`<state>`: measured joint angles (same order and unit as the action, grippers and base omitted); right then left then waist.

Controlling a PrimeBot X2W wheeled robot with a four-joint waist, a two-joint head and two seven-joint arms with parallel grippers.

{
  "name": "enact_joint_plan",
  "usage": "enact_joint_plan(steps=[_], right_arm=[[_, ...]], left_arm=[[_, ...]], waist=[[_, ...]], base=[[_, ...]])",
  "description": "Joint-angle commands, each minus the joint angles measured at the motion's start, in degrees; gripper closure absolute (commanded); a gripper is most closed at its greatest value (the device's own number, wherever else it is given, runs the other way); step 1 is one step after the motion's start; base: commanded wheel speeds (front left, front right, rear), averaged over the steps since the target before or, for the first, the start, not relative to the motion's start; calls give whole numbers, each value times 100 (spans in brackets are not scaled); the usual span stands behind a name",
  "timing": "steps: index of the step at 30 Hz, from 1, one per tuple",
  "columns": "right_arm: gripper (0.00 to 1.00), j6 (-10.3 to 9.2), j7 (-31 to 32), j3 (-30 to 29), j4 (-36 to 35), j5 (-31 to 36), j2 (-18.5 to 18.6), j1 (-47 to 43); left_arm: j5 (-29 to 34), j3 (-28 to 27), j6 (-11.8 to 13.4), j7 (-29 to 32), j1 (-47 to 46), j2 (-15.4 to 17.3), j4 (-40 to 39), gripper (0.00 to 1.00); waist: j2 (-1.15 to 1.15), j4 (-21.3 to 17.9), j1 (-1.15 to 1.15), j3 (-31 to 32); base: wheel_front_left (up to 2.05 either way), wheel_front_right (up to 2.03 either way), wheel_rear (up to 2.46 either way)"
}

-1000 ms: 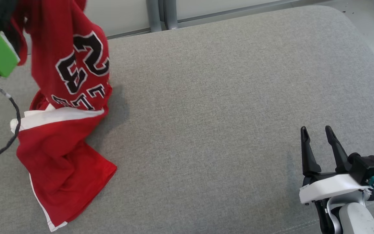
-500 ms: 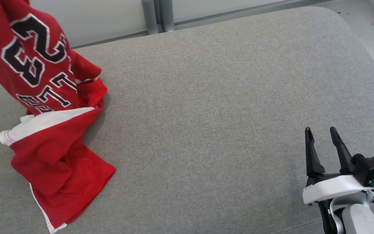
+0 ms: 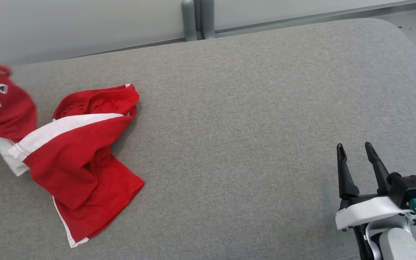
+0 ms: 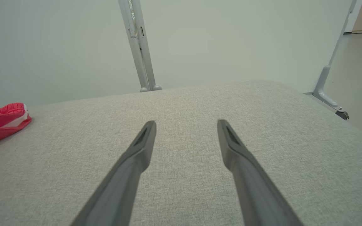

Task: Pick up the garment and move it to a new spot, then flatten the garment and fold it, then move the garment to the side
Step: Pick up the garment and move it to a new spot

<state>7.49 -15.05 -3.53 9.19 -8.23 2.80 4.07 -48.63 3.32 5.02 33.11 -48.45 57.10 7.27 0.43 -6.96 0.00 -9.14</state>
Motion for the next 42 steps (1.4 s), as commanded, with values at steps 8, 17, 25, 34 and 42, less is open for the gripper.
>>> enact_joint_plan(steps=[8, 17, 25, 34, 42], right_arm=[[0, 0, -20, 51, -42, 229, 17, 122], [0, 0, -20, 196, -58, 384, 18, 420], [0, 0, -20, 152, -65, 387, 17, 323], [0, 0, -20, 112, -28, 326, 17, 192], [0, 0, -19, -5, -29, 420, 17, -54]], left_arm=[[193, 104, -442, -816, 296, -186, 1054, 100], [-101, 316, -943, -1450, 557, -972, 2407, 100], [-195, 520, -954, -1616, 1111, -1406, 3193, 100], [-241, 583, -899, -2139, 1661, -1927, 3507, 0], [-255, 416, -550, -2837, 2065, -2165, 3017, 0]], waist=[[-43, 259, 0, -252], [-43, 231, 0, -616], [-43, 151, 0, -674], [-43, 232, 0, -473], [-43, 409, 0, -94]], base=[[0, 0, 0], [0, 0, 0], [0, 0, 0], [0, 0, 0], [0, 0, 0]])
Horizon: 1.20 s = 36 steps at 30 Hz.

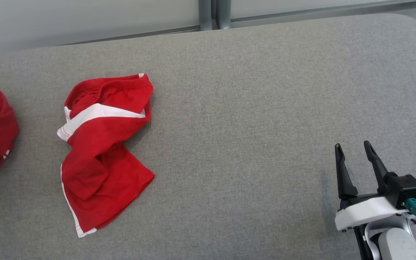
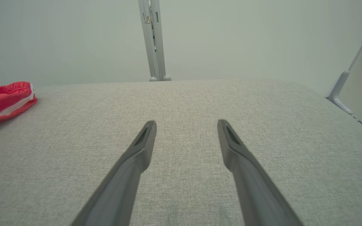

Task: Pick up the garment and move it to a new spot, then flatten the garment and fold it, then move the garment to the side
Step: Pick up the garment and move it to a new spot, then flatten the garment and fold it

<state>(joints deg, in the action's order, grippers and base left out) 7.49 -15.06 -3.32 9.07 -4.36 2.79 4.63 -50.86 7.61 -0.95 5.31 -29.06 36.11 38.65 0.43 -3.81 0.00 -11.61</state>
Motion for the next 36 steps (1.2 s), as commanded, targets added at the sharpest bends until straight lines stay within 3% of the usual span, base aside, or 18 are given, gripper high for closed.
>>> enact_joint_plan(steps=[1, 2, 4, 7, 10, 14, 21, 25, 30, 31, 32, 36], right_arm=[[0, 0, -18, -26, -17, 32, 18, -111], [0, 0, -19, -64, -36, 66, 19, -188], [0, 0, -18, -86, -44, 76, 19, -210], [0, 0, -18, -130, -78, 116, 17, -288], [0, 0, -18, -27, -64, 149, 17, -290], [0, 0, -19, 53, -65, 175, 21, -209], [0, 0, -19, 83, -78, 269, 21, -190], [0, 0, -18, 118, -61, 218, 20, -155], [0, 0, -19, 182, -27, 124, 20, -80], [0, 0, -18, 200, -24, 101, 20, -88], [0, 0, -19, 215, -23, 87, 18, -85], [0, 0, -18, 200, 7, 33, 19, -75]], left_arm=[[-32, -12, 46, -57, 127, -65, -120, 0], [93, 3, 202, -209, 262, -53, -518, 0], [120, -7, 278, -287, 323, -87, -774, 0], [177, 126, 475, -343, 568, -358, -1606, 0], [275, 455, 700, -44, 888, -545, -2430, 0], [366, 815, 796, 281, 1015, -682, -2785, 0], [445, 1410, 695, 944, 677, -896, -2514, 0], [315, 1568, 497, 1258, 525, -954, -2045, 0], [225, 1519, 383, 1211, 286, -966, -1236, 0], [253, 1548, 296, 1194, 245, -959, -1098, 77], [243, 1538, 255, 1155, 185, -961, -964, 100], [268, 1641, -18, 1114, -78, -1088, -780, 100]], waist=[[-43, 95, 0, 153], [-43, 151, 0, 242], [-43, 177, 0, 274], [-43, 256, 0, 343], [-43, 219, 0, 384], [-43, 104, 0, 389], [-43, -156, 0, 345], [-43, -335, 0, 267], [-43, -547, 0, 123], [-43, -585, 0, 112], [-43, -616, 0, 101], [-43, -691, 0, 124]], base=[[0, 0, 0], [0, 0, 0], [0, 0, 0], [0, 0, 0], [0, 0, 0], [0, 0, 0], [0, 0, 0], [0, 0, 0], [0, 0, 0], [0, 0, 0], [0, 0, 0], [0, 0, 0]])
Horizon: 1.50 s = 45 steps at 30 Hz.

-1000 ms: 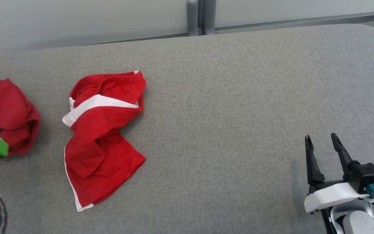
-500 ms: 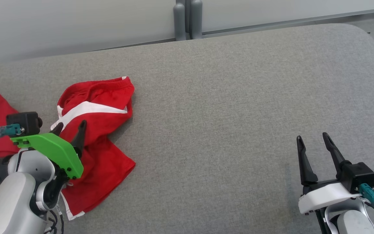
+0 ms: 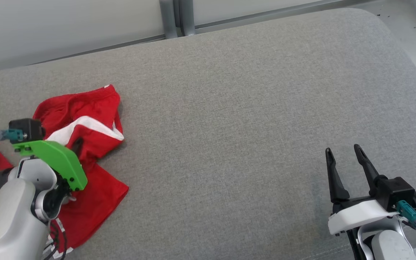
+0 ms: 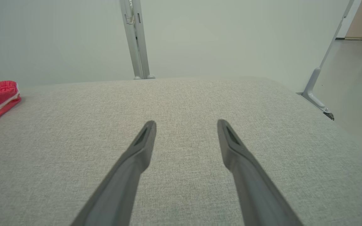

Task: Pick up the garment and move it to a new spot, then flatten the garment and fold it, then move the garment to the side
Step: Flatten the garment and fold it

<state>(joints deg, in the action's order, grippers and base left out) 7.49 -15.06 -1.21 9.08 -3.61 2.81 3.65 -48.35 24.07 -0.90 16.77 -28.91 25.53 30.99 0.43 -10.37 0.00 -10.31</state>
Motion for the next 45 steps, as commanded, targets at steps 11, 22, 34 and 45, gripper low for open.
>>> enact_joint_plan(steps=[11, 22, 34, 45], right_arm=[[0, 0, -18, 42, 65, -207, 16, 38], [0, 0, -19, 19, 44, -324, 18, -49], [0, 0, -19, -341, -131, -202, 18, -273], [0, 0, -19, -423, -359, -16, 16, -435]], left_arm=[[624, 762, -348, 33, -1084, -546, -1345, 100], [1359, 1795, 1, -121, -842, -1316, -2466, 100], [1981, 1930, 111, -2973, 1045, -947, -1516, 52], [2241, 987, 336, -3194, 2561, -801, -2063, 0]], waist=[[-43, -140, 0, 182], [-43, -579, 0, 337], [-43, -237, 0, 57], [-43, 206, 0, 182]], base=[[0, 0, 0], [0, 0, 0], [0, 0, 0], [0, 0, 0]])
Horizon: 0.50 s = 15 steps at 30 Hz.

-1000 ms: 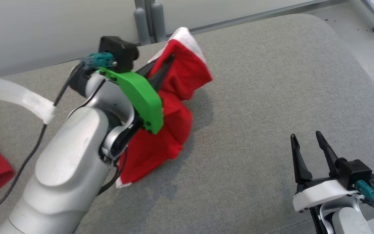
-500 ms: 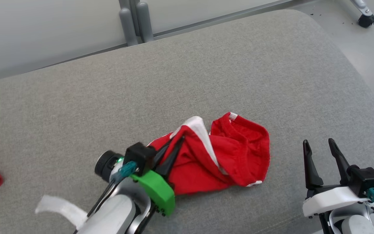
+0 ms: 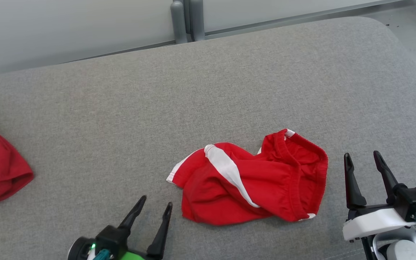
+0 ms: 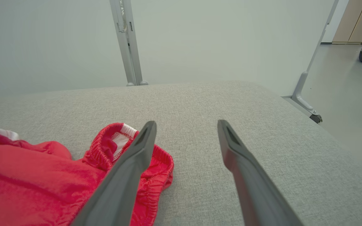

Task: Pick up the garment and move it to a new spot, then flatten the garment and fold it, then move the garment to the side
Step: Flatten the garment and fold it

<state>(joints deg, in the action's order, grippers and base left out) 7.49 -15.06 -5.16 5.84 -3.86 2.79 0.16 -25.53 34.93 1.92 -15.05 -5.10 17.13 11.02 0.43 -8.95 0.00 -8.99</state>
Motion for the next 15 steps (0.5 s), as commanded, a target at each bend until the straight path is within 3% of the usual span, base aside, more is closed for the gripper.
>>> enact_joint_plan(steps=[1, 4, 7, 15], right_arm=[[0, 0, -18, -37, -68, 24, 18, -104], [0, 0, -19, -60, -133, 70, 18, -147], [0, 0, -18, -45, -122, 112, 17, -186], [0, 0, -18, 95, -19, 178, 19, -61]], left_arm=[[-97, -286, 121, -13, 337, 36, -160, 0], [-261, -719, 184, -14, 606, -28, -426, 0], [-413, -816, 103, -3, 519, -115, -550, 0], [-496, -203, -244, 1197, -666, -540, -982, 0]], waist=[[-43, 78, 0, 42], [-43, 174, 0, 9], [-43, 234, 0, 17], [-43, 220, 0, 82]], base=[[0, 0, 0], [0, 0, 0], [0, 0, 0], [0, 0, 0]])
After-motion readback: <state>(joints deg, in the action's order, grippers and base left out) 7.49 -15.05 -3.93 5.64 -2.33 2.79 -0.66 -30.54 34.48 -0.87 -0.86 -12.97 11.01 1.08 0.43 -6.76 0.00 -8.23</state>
